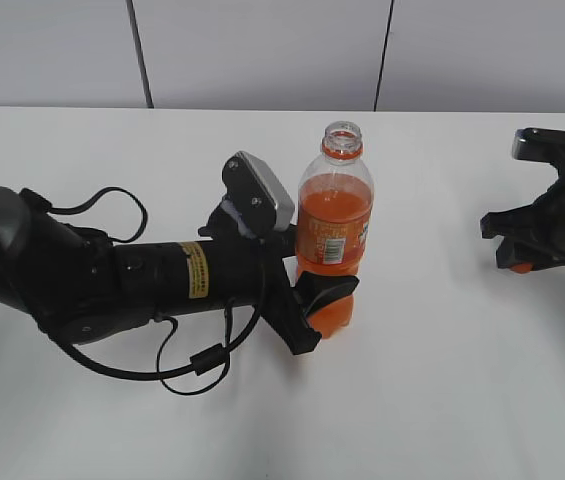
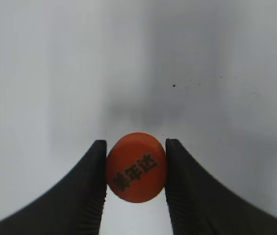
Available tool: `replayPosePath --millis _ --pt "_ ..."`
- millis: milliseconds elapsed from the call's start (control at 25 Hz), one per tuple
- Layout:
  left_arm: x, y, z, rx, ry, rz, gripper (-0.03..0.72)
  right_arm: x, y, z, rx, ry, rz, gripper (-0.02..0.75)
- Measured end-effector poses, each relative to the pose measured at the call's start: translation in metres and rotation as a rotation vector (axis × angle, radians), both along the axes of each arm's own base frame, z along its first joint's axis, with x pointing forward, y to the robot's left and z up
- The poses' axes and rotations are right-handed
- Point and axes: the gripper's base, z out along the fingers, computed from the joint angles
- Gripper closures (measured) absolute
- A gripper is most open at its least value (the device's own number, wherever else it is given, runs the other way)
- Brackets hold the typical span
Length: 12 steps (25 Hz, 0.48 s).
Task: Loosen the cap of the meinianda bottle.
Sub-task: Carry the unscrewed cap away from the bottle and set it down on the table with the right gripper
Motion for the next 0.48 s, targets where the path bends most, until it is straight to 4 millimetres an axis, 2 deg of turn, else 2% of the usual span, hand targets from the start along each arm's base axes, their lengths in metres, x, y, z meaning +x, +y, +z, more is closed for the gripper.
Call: replayPosePath --millis 280,480 --pt "0.000 0.000 0.000 0.000 0.000 0.000 0.284 0.005 0.000 -0.019 -0.012 -0.001 0.010 0.465" --pt "0.000 0.000 0.000 0.000 0.000 0.000 0.284 0.005 0.000 -0.021 -0.013 -0.001 0.012 0.465"
